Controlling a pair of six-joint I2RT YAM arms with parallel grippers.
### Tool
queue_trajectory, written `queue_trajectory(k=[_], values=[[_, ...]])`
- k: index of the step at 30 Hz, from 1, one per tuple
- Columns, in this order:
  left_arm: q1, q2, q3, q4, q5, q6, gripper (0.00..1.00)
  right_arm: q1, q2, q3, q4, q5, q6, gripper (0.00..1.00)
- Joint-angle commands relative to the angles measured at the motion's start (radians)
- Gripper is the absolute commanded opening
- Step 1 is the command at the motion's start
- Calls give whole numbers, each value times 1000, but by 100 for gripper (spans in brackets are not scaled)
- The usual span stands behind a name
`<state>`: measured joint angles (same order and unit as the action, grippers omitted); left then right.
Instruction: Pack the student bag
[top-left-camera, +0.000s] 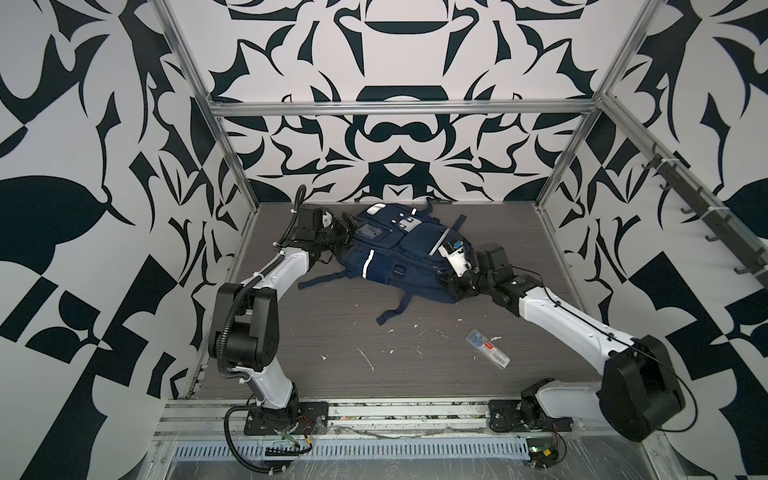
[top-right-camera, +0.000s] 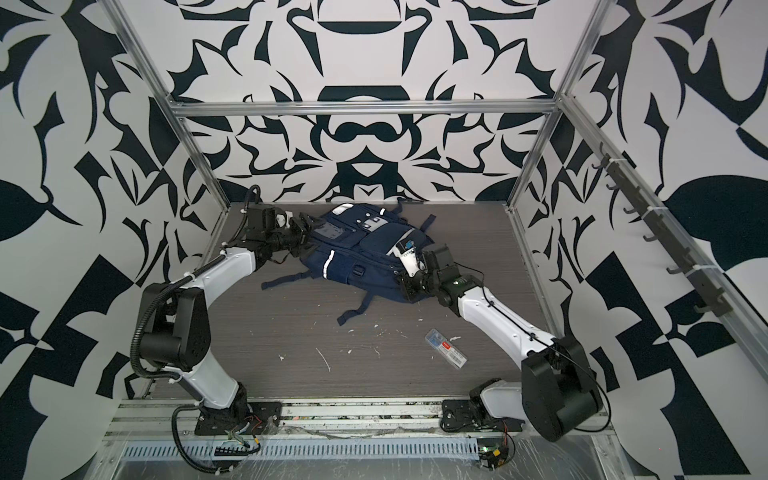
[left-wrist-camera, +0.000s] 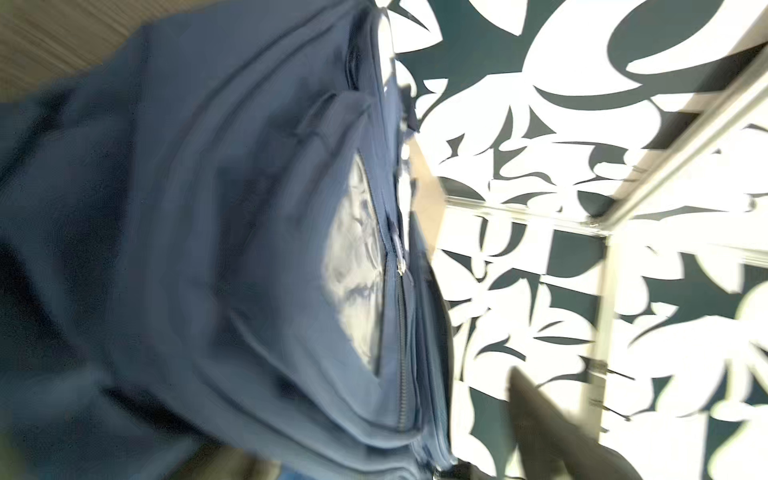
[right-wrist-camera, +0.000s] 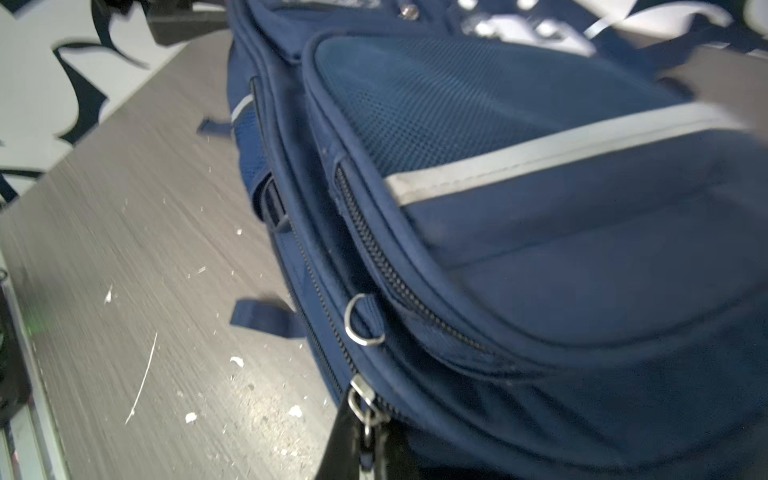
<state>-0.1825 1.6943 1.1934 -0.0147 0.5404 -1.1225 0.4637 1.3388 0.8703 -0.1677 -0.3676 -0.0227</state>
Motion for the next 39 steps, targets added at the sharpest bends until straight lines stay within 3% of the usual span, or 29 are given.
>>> queue_trajectory(k=[1,6,8,11,16,21,26,35,39], values=[[15,-43,39,-204,-34,193,99,39,29,100,47,11,23,0],[18,-97,160,-544,-69,488,100,68,112,191,62,-16,63,0],[17,-161,87,-550,-61,507,96,80,138,228,66,-30,76,0],[20,-258,-49,-508,-62,524,99,99,160,262,57,-33,78,0],[16,-310,-67,-640,-70,600,99,120,178,276,53,-36,82,0],[-77,-391,-192,-450,25,373,99,143,180,267,68,-56,87,0],[-192,-373,-318,-100,-16,78,99,172,186,268,80,-63,89,0],[-231,-203,-310,182,-31,-79,89,229,194,278,57,-34,90,0],[-233,-168,-311,205,-29,-107,78,236,179,263,65,-21,104,0]])
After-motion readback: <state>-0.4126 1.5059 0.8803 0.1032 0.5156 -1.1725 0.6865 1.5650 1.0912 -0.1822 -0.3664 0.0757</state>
